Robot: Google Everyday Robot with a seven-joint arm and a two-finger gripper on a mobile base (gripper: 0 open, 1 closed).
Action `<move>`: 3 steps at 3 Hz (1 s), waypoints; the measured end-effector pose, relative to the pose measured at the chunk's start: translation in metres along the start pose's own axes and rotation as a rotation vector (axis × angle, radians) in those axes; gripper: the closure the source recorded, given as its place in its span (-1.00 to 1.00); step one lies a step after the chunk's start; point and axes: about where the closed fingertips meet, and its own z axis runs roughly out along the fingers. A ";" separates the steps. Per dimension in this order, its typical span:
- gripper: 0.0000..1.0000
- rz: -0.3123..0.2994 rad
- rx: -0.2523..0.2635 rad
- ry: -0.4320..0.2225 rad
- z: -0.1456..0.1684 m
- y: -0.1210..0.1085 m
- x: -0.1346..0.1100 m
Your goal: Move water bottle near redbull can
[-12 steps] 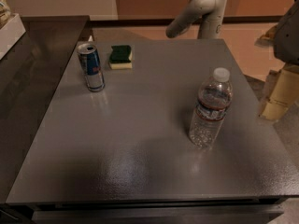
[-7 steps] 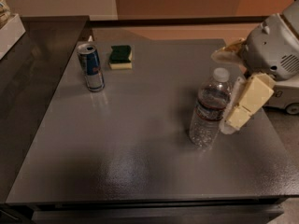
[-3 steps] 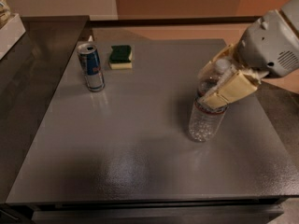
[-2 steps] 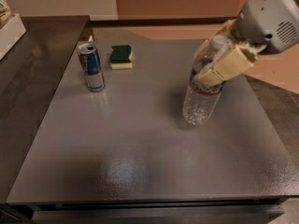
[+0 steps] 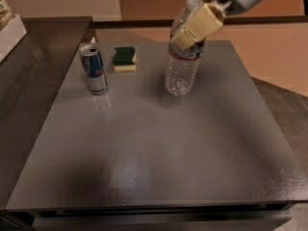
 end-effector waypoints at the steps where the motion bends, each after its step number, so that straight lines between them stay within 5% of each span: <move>1: 1.00 -0.024 -0.027 0.019 0.030 -0.017 -0.025; 3: 1.00 -0.062 -0.101 0.028 0.091 -0.034 -0.066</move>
Offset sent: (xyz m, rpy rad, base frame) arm 0.0619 0.1159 -0.0246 -0.0618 0.0564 0.1353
